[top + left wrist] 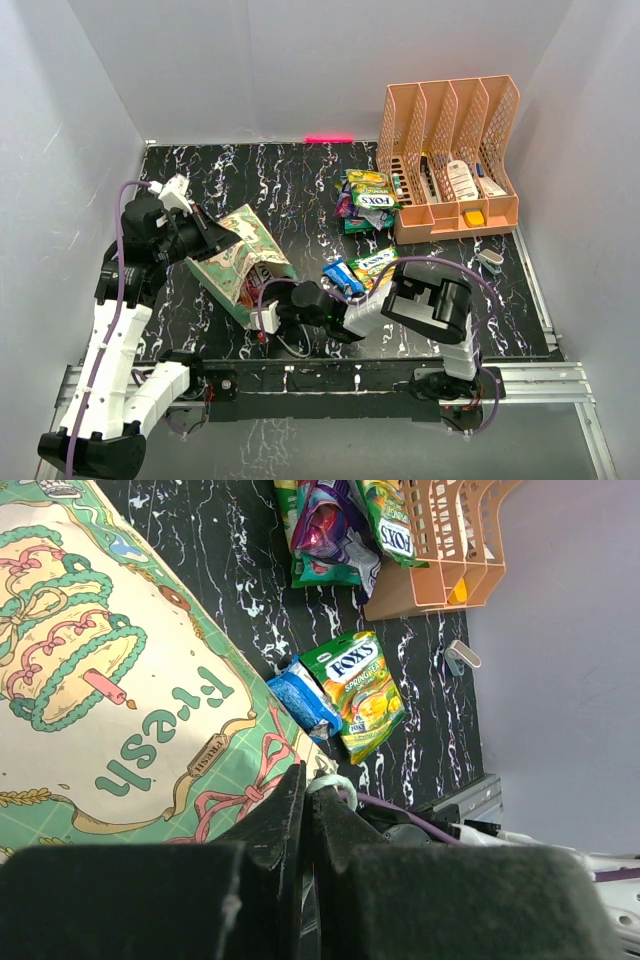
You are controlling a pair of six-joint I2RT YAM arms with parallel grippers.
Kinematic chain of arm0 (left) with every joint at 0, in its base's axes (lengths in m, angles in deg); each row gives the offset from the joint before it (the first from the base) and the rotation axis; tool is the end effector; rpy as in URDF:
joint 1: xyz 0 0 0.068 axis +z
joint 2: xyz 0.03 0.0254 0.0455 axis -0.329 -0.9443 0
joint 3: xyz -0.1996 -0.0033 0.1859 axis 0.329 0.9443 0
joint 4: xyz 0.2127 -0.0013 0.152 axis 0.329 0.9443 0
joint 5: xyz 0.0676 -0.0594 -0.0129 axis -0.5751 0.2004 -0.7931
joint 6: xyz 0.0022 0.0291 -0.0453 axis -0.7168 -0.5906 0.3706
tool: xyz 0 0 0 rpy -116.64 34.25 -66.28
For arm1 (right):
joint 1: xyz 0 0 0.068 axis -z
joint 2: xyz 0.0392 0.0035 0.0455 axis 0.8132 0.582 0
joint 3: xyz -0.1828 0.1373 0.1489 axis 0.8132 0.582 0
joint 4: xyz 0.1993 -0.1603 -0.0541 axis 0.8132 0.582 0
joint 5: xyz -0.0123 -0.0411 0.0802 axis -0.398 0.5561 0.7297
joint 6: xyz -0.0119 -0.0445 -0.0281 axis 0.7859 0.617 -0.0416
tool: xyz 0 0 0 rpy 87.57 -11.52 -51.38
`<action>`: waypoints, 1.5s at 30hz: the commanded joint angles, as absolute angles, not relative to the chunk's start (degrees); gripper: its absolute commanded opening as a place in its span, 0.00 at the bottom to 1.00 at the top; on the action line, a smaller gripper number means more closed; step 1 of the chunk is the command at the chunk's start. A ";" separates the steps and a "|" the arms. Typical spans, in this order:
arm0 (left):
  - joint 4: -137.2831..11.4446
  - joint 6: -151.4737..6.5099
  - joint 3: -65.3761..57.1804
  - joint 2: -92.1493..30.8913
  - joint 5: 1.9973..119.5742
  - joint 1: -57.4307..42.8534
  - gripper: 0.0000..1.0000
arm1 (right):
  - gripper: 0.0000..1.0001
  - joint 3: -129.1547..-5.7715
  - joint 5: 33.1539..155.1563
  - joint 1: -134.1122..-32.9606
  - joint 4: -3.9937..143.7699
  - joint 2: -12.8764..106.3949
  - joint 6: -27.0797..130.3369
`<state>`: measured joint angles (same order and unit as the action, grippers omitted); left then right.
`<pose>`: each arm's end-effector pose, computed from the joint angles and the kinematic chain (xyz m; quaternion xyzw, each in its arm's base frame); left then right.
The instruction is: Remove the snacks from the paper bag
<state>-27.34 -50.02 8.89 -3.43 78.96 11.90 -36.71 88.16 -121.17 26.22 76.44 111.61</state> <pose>0.1675 -0.0375 0.3754 -0.0635 0.8169 -0.3688 0.4389 0.1449 0.3400 0.1189 -0.7250 0.4100 0.0774 0.5480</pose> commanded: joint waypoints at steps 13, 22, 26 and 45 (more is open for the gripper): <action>-26.67 -50.60 8.48 -2.94 79.87 11.83 0.00 | 0.44 -49.87 81.54 -121.03 15.99 88.13 119.96; -26.69 -51.15 9.33 -3.26 78.83 11.83 0.00 | 0.07 -48.16 83.45 -121.46 33.46 74.42 104.47; -26.94 -50.99 9.24 -3.16 78.60 11.81 0.00 | 0.07 -49.79 85.32 -121.45 44.36 71.06 94.21; -26.16 -50.72 8.44 -1.93 74.83 11.83 0.00 | 0.07 -39.62 105.97 -121.65 71.48 31.75 68.84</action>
